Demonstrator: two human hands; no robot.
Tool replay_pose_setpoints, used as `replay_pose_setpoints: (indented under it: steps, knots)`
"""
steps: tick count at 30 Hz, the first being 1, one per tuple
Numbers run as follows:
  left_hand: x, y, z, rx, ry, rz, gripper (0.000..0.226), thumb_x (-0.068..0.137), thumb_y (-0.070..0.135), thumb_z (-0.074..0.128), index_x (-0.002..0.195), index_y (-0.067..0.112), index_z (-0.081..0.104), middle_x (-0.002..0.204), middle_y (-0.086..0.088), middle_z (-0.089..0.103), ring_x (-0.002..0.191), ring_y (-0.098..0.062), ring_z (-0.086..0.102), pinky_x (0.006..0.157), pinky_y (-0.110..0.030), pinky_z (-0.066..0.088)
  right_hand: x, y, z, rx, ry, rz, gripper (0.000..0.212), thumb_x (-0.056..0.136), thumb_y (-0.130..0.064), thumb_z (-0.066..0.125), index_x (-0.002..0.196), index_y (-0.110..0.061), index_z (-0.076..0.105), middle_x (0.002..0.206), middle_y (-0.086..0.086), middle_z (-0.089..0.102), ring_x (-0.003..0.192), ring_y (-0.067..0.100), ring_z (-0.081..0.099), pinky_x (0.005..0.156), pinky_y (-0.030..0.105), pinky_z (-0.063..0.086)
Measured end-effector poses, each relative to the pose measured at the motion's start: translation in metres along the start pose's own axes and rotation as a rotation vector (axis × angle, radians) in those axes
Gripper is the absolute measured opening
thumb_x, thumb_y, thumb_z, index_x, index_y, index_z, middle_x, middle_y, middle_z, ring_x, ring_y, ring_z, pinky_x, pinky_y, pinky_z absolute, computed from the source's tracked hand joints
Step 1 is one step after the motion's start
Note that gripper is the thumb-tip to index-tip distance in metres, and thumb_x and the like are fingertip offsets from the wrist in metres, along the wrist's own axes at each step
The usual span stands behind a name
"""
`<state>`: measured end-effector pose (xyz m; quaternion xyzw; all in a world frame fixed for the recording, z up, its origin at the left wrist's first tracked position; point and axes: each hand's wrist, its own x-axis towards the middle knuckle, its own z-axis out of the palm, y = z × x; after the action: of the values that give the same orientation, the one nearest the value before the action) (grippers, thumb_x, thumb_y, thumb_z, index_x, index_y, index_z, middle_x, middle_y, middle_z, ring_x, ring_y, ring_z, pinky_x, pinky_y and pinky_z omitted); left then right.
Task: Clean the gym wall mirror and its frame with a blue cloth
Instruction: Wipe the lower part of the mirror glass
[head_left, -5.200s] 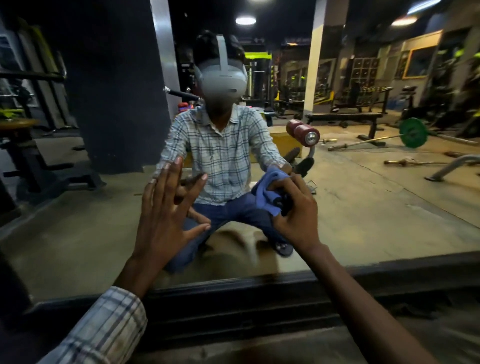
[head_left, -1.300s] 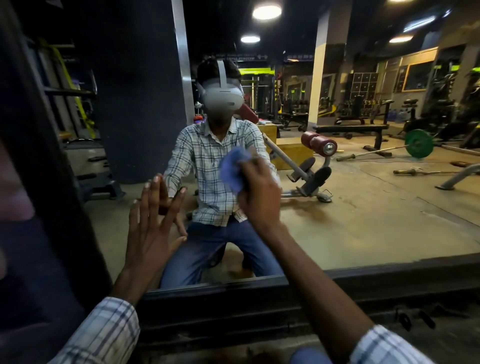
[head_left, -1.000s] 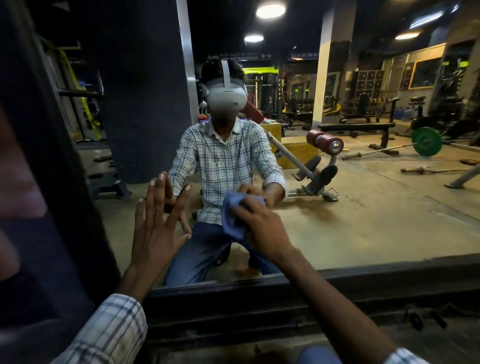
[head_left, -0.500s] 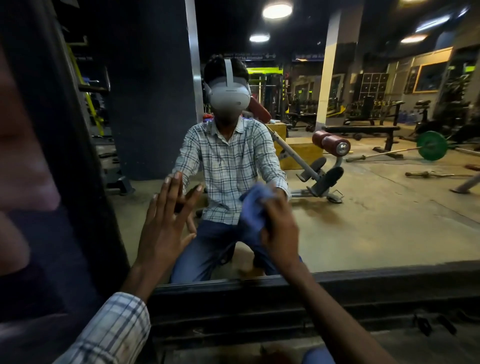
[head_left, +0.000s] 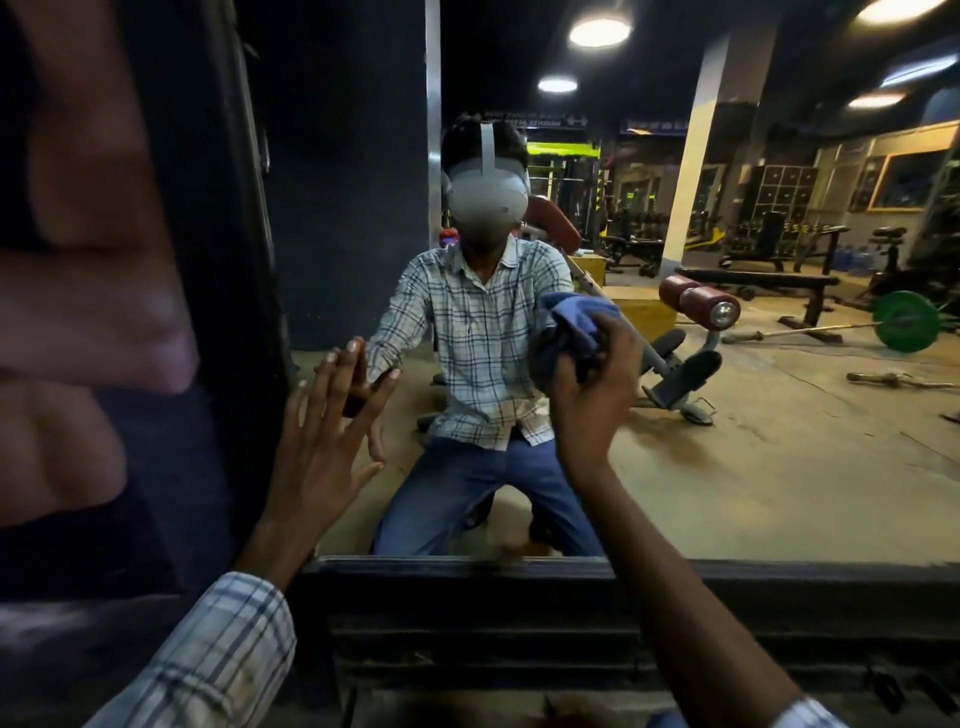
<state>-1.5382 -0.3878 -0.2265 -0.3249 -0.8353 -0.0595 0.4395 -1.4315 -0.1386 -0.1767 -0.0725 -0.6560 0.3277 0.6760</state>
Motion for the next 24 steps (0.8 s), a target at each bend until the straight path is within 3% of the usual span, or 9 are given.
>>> replay_pose_setpoints:
  steps: [4,6,8,11,13,15,18,21,24]
  knots:
    - [-0.004,-0.013,0.000,0.022,-0.011,-0.008,0.128,0.059,0.042,0.098,0.164,0.029,0.025,0.173,-0.015,0.002,0.158,-0.038,0.017,0.116,-0.059,0.030,-0.051,-0.006,0.032,-0.153,-0.611,-0.312,0.046,0.075,-0.006,0.064,0.120,-0.011,0.066,0.121,0.013,0.056,0.108,0.031,0.056,0.083,0.045,0.052]
    - [-0.007,-0.021,0.001,0.049,-0.025,-0.027,0.129,0.060,0.043,0.097,0.164,0.030,0.023,0.173,-0.015,0.002,0.158,-0.039,0.018,0.117,-0.059,0.029,-0.050,-0.004,0.030,-0.182,-0.739,-0.431,0.043,0.075,-0.007,0.069,0.117,-0.014,0.068,0.118,0.011,0.058,0.107,0.034,0.058,0.082,0.045,0.054]
    - [-0.010,-0.028,0.001,0.071,-0.045,-0.034,0.129,0.061,0.045,0.096,0.165,0.032,0.020,0.174,-0.013,0.001,0.158,-0.038,0.016,0.119,-0.059,0.027,-0.031,-0.008,0.032,-0.132,-0.578,-0.389,0.043,0.074,-0.005,0.066,0.117,-0.012,0.068,0.121,0.012,0.057,0.110,0.032,0.058,0.087,0.036,0.051]
    - [-0.009,-0.034,0.001,0.081,-0.033,-0.040,0.131,0.060,0.048,0.095,0.165,0.032,0.019,0.174,-0.012,0.001,0.159,-0.037,0.011,0.120,-0.059,0.024,-0.015,-0.021,0.042,-0.005,-0.193,-0.124,0.037,0.084,-0.002,0.070,0.120,-0.011,0.065,0.118,0.010,0.056,0.100,0.021,0.059,0.080,0.034,0.051]
    - [-0.012,-0.036,0.001,0.073,-0.035,-0.059,0.131,0.060,0.049,0.095,0.165,0.032,0.019,0.174,-0.012,0.000,0.160,-0.036,0.009,0.121,-0.058,0.023,-0.039,-0.023,0.056,-0.038,-0.253,-0.130,0.042,0.083,-0.004,0.071,0.124,-0.011,0.064,0.126,0.011,0.054,0.105,0.024,0.058,0.084,0.034,0.051]
    - [-0.016,-0.041,0.001,0.059,-0.032,-0.094,0.131,0.060,0.049,0.095,0.165,0.032,0.017,0.174,-0.012,-0.001,0.160,-0.036,0.008,0.121,-0.058,0.023,-0.078,-0.018,0.066,-0.086,-0.525,-0.244,0.049,0.080,-0.006,0.066,0.129,-0.011,0.064,0.133,0.012,0.052,0.112,0.031,0.057,0.089,0.036,0.052]
    - [-0.020,-0.054,-0.001,0.058,-0.039,-0.110,0.132,0.061,0.046,0.095,0.166,0.031,0.016,0.174,-0.014,-0.001,0.160,-0.035,0.009,0.121,-0.058,0.023,-0.092,-0.012,0.066,-0.158,-0.716,-0.388,0.050,0.078,-0.005,0.067,0.128,-0.011,0.067,0.125,0.013,0.058,0.109,0.036,0.060,0.079,0.047,0.057]
    - [-0.022,-0.068,-0.005,0.042,-0.051,-0.121,0.134,0.062,0.043,0.095,0.166,0.026,0.013,0.174,-0.012,-0.002,0.160,-0.035,0.007,0.122,-0.055,0.025,-0.055,-0.040,0.078,-0.049,-0.493,-0.337,0.060,0.080,-0.002,0.063,0.139,-0.015,0.063,0.128,0.011,0.051,0.112,0.030,0.056,0.091,0.035,0.051]
    - [-0.024,-0.074,-0.007,0.000,-0.051,-0.115,0.135,0.067,0.038,0.094,0.166,0.014,0.006,0.174,-0.008,-0.004,0.161,-0.030,0.003,0.123,-0.050,0.030,-0.022,-0.069,0.100,0.046,-0.277,-0.193,0.064,0.080,0.002,0.062,0.142,-0.014,0.060,0.119,0.012,0.052,0.102,0.019,0.054,0.086,0.021,0.045]
